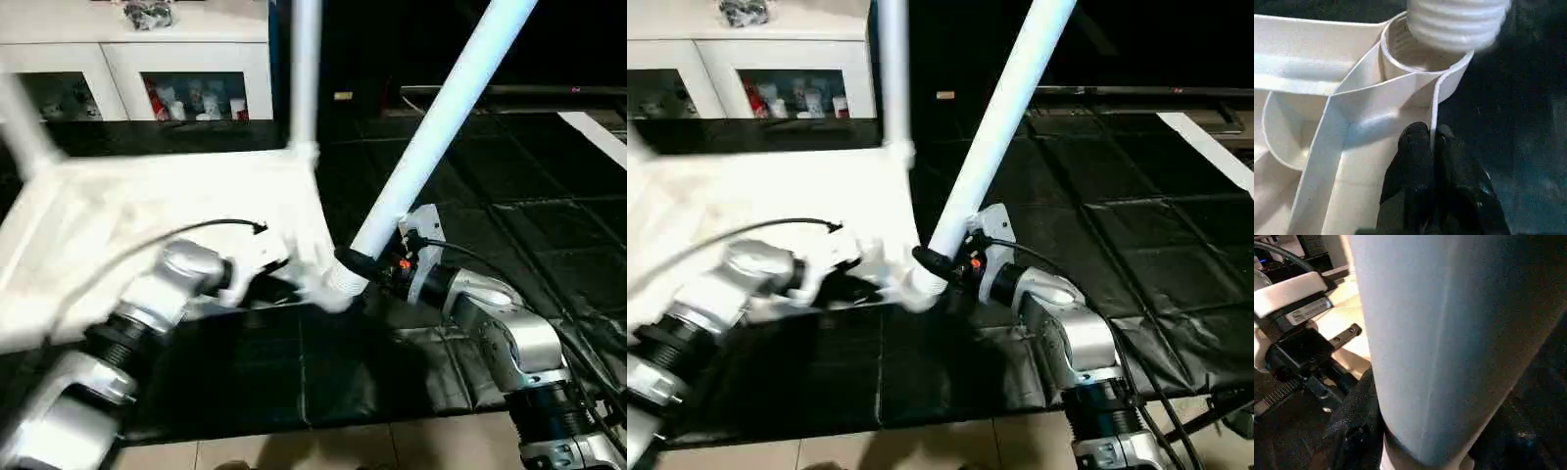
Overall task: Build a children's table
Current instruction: Insert table leg to table base
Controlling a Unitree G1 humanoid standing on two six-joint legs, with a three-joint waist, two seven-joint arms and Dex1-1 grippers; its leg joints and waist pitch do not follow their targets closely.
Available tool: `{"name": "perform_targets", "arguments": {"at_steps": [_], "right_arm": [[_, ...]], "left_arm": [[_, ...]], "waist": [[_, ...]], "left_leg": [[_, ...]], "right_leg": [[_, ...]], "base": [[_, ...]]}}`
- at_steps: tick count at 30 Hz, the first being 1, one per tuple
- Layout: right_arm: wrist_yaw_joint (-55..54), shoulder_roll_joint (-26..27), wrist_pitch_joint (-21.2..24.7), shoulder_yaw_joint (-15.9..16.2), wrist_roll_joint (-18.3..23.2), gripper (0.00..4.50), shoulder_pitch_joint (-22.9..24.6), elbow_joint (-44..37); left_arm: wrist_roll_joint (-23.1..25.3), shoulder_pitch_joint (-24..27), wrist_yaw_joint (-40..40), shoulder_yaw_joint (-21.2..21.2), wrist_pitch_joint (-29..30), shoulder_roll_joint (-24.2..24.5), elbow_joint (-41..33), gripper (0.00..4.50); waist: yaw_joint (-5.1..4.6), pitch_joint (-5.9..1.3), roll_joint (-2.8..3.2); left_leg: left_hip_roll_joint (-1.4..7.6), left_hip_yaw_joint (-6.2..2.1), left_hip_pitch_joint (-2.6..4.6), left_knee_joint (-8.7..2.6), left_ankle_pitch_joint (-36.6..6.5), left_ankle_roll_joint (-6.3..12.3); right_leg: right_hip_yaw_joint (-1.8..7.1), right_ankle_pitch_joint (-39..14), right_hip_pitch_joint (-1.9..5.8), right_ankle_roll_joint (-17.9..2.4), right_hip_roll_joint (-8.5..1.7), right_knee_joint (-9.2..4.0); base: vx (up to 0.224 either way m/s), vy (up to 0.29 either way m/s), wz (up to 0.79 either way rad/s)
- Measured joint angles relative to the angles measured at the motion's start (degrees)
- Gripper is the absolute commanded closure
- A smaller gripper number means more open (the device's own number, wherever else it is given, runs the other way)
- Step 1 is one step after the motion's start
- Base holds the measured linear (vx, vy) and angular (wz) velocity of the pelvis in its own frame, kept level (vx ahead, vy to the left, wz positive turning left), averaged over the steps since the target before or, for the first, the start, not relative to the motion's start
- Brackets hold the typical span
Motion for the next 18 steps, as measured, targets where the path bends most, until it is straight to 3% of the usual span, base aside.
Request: {"name": "perform_targets", "arguments": {"at_steps": [5, 18], "right_arm": [[0.1, 0.13, -0.29, 0.37, -0.71, 2.59, -1.53, 1.83], [2.42, 0.05, -3.13, 1.92, -2.47, 2.59, -5.65, 8.32]], "left_arm": [[0.11, 1.58, 1.96, 0.9, 1.66, -1.39, -2.58, 4.5], [2.24, 4.62, 1.92, 0.56, -3.43, -0.12, -5.96, 4.5]], "waist": [[0.21, 0.0, 0.0], [0.13, 0.0, -0.02]], "left_leg": [[0.0, 0.0, 0.0, -0.01, -0.02, 0.03], [-0.01, 0.01, 0.0, -0.17, -0.03, 0.04]], "right_leg": [[0.0, -0.03, 0.0, 0.02, 0.0, -0.03], [0.0, -0.11, -0.02, 0.05, 0.01, -0.09]], "base": [[0.0, 0.0, 0.0], [0.0, 0.0, 0.0]]}}
